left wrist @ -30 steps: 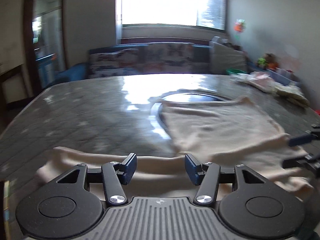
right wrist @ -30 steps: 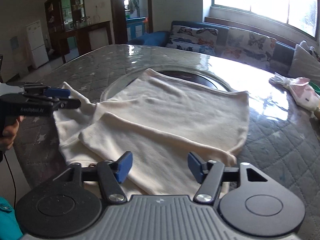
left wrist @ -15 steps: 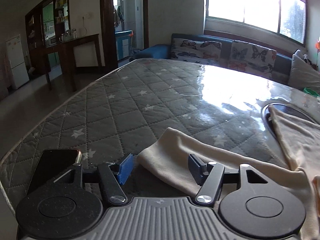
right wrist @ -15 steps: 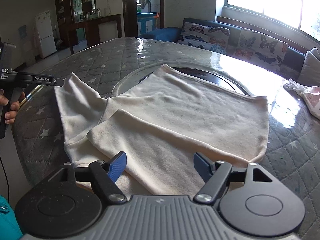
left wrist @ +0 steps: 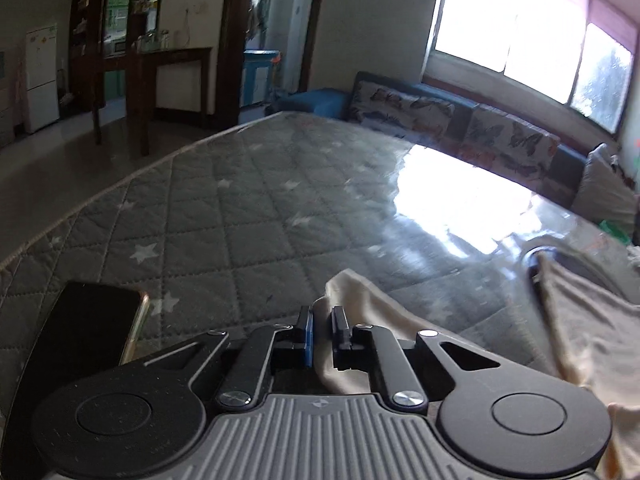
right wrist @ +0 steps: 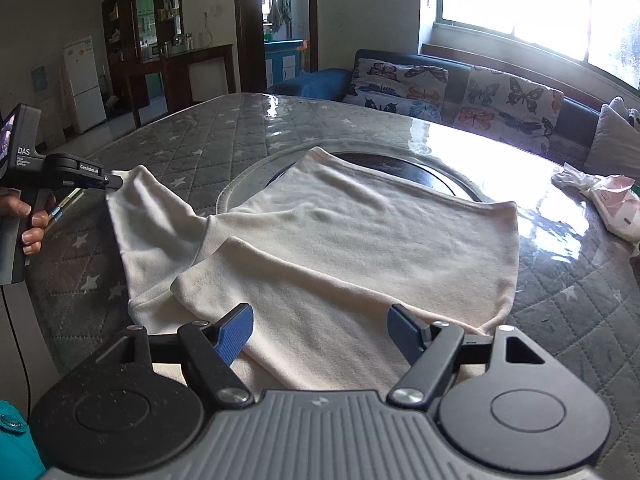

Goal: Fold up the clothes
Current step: 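Lift the sweatshirt side with the left gripper and fold it inward, then release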

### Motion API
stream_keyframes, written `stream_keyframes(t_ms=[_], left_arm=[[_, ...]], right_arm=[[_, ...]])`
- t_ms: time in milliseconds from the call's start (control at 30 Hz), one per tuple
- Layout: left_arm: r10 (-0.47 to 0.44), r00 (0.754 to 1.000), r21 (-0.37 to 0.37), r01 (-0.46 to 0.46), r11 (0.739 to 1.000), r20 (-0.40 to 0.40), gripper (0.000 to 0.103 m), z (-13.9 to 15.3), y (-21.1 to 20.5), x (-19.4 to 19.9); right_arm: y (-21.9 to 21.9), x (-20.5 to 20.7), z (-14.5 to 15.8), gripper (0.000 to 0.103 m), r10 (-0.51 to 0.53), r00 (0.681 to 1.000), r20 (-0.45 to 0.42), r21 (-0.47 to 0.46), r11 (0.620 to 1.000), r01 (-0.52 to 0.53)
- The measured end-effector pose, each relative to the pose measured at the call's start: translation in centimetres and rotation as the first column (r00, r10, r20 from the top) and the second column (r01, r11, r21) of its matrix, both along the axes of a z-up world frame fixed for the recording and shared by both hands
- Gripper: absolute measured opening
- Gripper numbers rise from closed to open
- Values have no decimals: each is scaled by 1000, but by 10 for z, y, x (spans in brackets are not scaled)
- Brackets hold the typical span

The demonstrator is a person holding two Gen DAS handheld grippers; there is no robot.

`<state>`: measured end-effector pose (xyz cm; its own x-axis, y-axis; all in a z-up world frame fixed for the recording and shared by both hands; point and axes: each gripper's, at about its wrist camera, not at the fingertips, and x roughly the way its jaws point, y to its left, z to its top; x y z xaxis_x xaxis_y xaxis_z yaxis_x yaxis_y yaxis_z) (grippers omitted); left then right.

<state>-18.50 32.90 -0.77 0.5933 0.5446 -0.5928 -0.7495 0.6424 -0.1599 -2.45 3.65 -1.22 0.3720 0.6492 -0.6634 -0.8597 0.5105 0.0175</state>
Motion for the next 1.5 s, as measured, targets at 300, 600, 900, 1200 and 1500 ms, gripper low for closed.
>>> stream_keyframes(t_ms=[300,600,900,1200,1500], left_arm=[[-278,948,51,274,960,157,9,63,-63,22],[-537,820,67,535,842,198,9,95,-143,73],[-685,709,27,691,722,168,9,79,-207,116],[-779,620,-27,784,620,95,24,48,-223,119],[-714,700,-54,713,700,-9,22,18,-169,86]], right_arm=[[-22,9,7,76,-57,998,10,41,998,56],[-54,15,9,76,-121,993,12,86,989,119],[-84,24,5,76,-191,982,-6,104,976,190],[-89,27,5,76,-214,977,-8,104,971,213],[-71,30,12,63,-174,985,-16,123,977,174]])
